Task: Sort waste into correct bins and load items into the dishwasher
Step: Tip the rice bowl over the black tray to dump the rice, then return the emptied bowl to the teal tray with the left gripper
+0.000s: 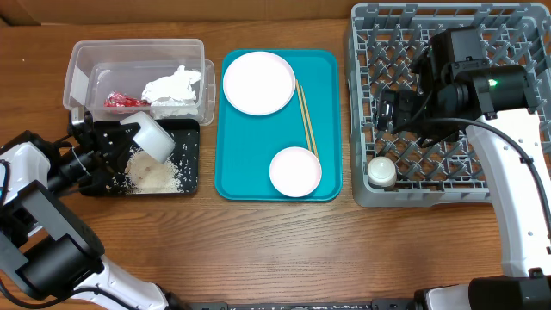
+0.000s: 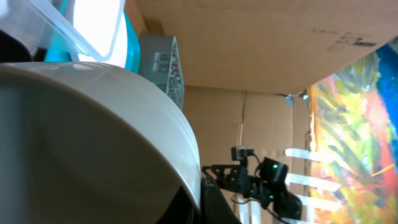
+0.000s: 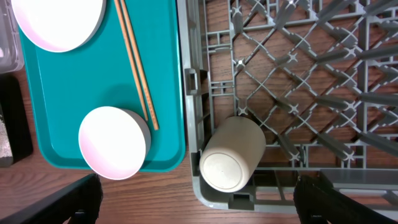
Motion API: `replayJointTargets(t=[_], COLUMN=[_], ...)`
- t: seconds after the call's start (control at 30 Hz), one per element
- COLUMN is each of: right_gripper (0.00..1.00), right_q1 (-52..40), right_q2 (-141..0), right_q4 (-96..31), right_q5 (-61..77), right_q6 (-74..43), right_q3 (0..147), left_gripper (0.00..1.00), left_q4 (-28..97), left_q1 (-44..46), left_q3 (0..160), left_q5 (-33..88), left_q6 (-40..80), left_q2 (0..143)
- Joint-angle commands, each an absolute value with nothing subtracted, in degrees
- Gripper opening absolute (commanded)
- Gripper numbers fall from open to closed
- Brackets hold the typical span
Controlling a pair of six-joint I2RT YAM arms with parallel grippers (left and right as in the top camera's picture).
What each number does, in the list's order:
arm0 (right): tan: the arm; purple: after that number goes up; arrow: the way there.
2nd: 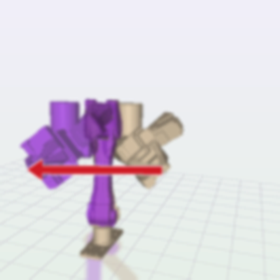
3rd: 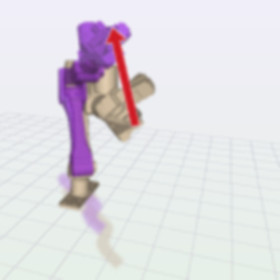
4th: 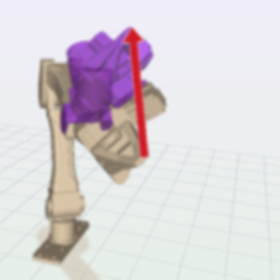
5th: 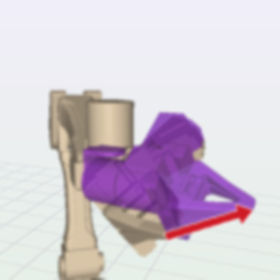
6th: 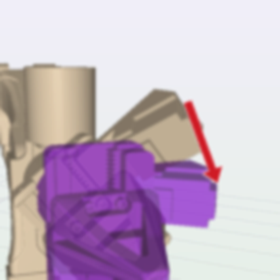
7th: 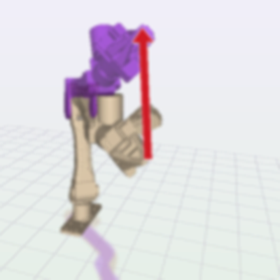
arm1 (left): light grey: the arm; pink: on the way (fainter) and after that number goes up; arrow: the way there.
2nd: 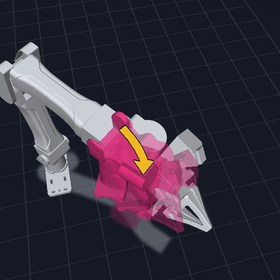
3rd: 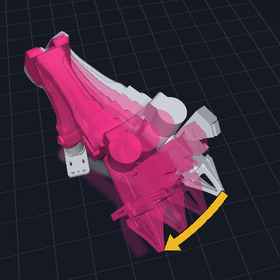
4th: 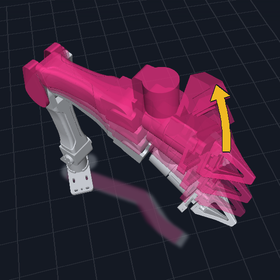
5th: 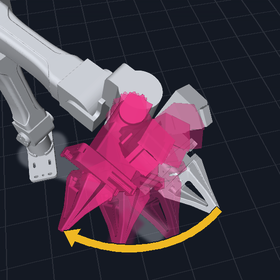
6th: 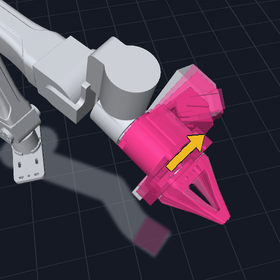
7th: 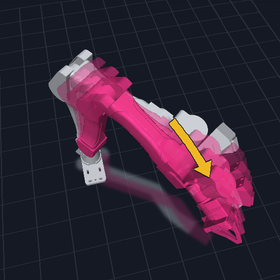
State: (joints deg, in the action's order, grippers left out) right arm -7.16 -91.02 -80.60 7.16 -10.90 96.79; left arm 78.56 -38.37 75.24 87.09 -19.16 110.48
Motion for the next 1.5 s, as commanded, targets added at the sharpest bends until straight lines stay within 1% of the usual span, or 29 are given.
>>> replayJointTargets(t=[0.0, 0.1, 0.2, 0.3, 0.4, 0.43, 0.53, 0.7, 0.73, 0.77, 0.8, 0.87, 0.9, 0.97, 1.07, 1.1, 1.13, 1.2, 1.3, 1.47], right_gripper=[1.00, 1.00, 1.00, 1.00, 1.00, 1.00, 1.00, 1.00, 1.00, 1.00, 1.00, 1.00, 1.00, 1.00, 1.00, 1.00, 1.00, 1.00, 1.00, 1.00], right_q1=[-7.0, -7.0, -7.0, -7.0, -7.0, -7.0, -7.0, -7.0, -7.0, -7.0, -7.0, -7.0, -7.0, -7.0, -7.0, -7.0, -7.0, -7.0, -7.0, -7.0], right_q2=[-90.7, -90.7, -90.7, -90.7, -90.7, -90.7, -90.7, -90.7, -90.7, -90.7, -90.7, -90.7, -90.7, -90.7, -90.7, -90.7, -90.7, -90.7, -90.7, -90.7], right_q4=[-80.2, -80.3, -80.2, -80.2, -80.2, -80.1, -79.8, -79.7, -79.7, -79.7, -79.7, -79.8, -79.8, -79.8, -79.8, -79.8, -79.8, -79.8, -79.8, -79.8], right_q5=[7.4, 7.4, 7.3, 7.3, 7.1, 7.1, 7.2, 7.2, 7.2, 7.2, 7.2, 7.2, 7.2, 7.2, 7.2, 7.2, 7.2, 7.2, 7.2, 7.2], right_q6=[-10.6, -10.6, -10.6, -10.4, -10.4, -10.4, -10.4, -10.4, -10.4, -10.4, -10.4, -10.4, -10.4, -10.4, -10.4, -10.4, -10.4, -10.4, -10.4, -10.4], right_q3=[97.5, 97.5, 97.5, 97.5, 97.5, 97.5, 97.5, 97.5, 97.5, 97.5, 97.5, 97.5, 97.5, 97.5, 97.5, 97.5, 97.5, 97.5, 97.5, 97.5], left_gripper=[0.04, 0.04, 0.04, 0.04, 0.04, 0.04, 0.04, 0.04, 0.04, 0.04, 0.04, 0.04, 0.04, 0.04, 0.04, 0.04, 0.04, 0.04, 0.04, 0.04], left_q4=[77.8, 81.3, 85.4, 88.3, 95.8, 96.9, 96.9, 95.5, 93.6, 91.9, 88.4, 80.6, 76.8, 72.5, 70.0, 69.7, 69.6, 69.5, 69.6, 69.5], left_q1=[-38.7, -38.6, -38.5, -38.4, -36.9, -35.5, -30.9, -18.9, -16.2, -14.3, -11.6, -7.0, -4.1, 2.0, 9.4, 11.6, 13.9, 17.3, 20.8, 23.4], left_q3=[75.0, 75.0, 75.0, 75.1, 76.3, 77.2, 80.0, 89.8, 92.0, 93.6, 95.7, 98.7, 100.1, 101.9, 102.1, 102.1, 102.0, 102.0, 102.0, 102.0], left_q5=[89.2, 90.0, 90.6, 89.6, 90.5, 90.5, 90.3, 87.4, 85.5, 83.5, 79.5, 67.7, 57.2, 35.1, 14.5, 10.1, 6.6, 3.9, 2.7, 2.6], left_q6=[-18.8, -18.1, -23.1, -24.7, -33.1, -35.1, -35.2, -34.9, -32.8, -29.8, -24.2, -10.9, -2.6, 8.7, 14.5, 15.6, 16.5, 17.5, 18.0, 18.5], left_q2=[109.6, 109.6, 109.6, 109.6, 109.3, 108.8, 107.0, 106.2, 106.2, 106.2, 106.2, 106.2, 106.2, 106.2, 106.5, 106.9, 107.7, 109.5, 113.0, 119.1])
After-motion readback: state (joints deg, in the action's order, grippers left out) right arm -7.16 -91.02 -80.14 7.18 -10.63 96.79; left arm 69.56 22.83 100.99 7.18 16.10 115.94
